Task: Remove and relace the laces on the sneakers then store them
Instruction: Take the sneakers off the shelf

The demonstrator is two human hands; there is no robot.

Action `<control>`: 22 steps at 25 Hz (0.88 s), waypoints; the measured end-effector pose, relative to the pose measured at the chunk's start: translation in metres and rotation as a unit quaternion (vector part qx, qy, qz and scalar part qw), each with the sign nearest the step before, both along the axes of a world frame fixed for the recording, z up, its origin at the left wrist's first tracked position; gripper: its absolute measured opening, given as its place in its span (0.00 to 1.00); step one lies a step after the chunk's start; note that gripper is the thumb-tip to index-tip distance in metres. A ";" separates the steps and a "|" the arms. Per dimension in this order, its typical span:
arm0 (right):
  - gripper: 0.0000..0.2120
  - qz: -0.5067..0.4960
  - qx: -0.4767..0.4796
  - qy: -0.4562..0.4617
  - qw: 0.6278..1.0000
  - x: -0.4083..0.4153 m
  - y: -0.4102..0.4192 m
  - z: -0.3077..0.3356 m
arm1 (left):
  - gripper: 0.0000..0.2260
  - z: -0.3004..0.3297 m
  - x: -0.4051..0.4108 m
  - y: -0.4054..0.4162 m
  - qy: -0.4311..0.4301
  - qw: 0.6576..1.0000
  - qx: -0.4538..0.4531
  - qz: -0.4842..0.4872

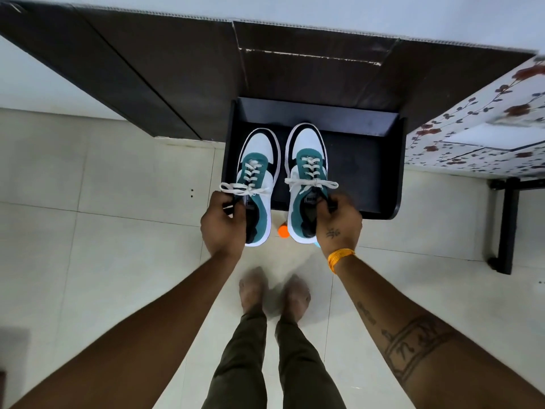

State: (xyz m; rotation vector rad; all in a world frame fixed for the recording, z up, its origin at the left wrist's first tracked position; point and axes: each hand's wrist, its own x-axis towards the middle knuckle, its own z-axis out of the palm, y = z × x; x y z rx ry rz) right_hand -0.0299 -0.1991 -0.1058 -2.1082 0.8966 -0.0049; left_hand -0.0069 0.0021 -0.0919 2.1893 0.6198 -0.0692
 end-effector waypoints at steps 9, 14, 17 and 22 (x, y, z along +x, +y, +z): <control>0.08 -0.043 0.044 -0.036 0.997 -0.067 -0.007 0.068 | 0.05 0.082 -0.052 0.003 -0.045 0.996 -0.044 0.065; 0.07 -0.043 0.033 -0.082 0.995 -0.113 0.005 0.123 | 0.04 0.136 -0.088 0.010 -0.079 0.992 -0.075 0.061; 0.06 -0.049 0.027 -0.113 0.992 -0.150 0.019 0.148 | 0.04 0.160 -0.119 0.020 -0.111 0.990 -0.084 0.036; 0.06 -0.064 0.000 -0.129 0.990 -0.231 0.059 0.172 | 0.04 0.184 -0.193 0.054 -0.117 0.988 -0.103 -0.003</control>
